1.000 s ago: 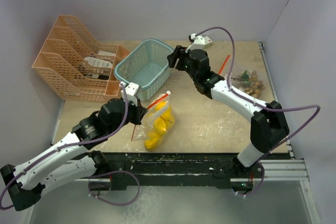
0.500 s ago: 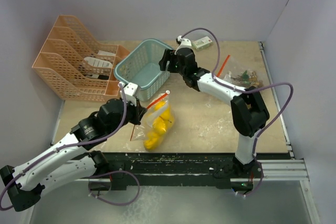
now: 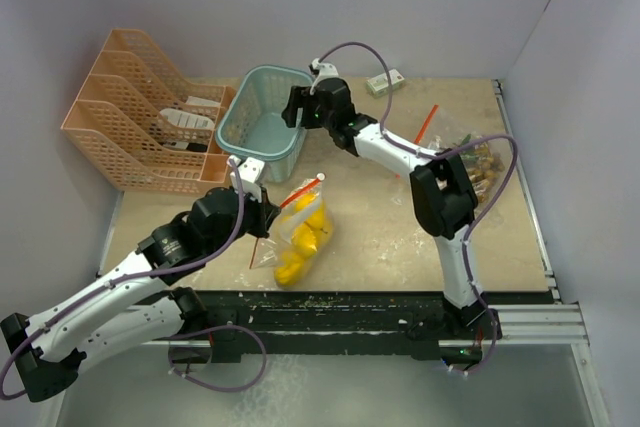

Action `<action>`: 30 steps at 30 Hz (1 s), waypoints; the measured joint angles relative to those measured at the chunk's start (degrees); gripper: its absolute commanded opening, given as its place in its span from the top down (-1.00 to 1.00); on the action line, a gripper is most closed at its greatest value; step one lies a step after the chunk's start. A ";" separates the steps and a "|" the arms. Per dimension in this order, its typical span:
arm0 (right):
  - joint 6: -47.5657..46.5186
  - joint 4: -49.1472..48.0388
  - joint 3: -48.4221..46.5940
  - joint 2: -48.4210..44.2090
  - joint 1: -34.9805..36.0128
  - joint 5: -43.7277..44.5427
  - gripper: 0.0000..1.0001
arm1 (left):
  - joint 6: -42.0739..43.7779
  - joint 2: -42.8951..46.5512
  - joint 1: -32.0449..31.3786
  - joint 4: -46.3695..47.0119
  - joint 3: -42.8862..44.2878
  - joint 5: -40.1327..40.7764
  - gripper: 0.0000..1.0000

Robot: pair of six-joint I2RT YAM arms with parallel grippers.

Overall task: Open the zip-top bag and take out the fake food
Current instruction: Adjust the bin at the center of the board.

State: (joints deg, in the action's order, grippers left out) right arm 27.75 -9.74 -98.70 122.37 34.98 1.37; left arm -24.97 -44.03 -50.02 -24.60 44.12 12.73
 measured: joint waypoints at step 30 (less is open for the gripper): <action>2.54 -32.41 67.49 -56.81 -12.33 -27.87 -0.99 | 1.01 -10.99 0.00 3.93 7.61 -9.97 1.00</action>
State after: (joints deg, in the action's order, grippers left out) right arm 30.28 -42.15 -31.20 65.56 22.65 -26.50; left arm -23.97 -55.02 -50.02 -20.67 51.72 2.76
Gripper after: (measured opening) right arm 0.997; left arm 0.009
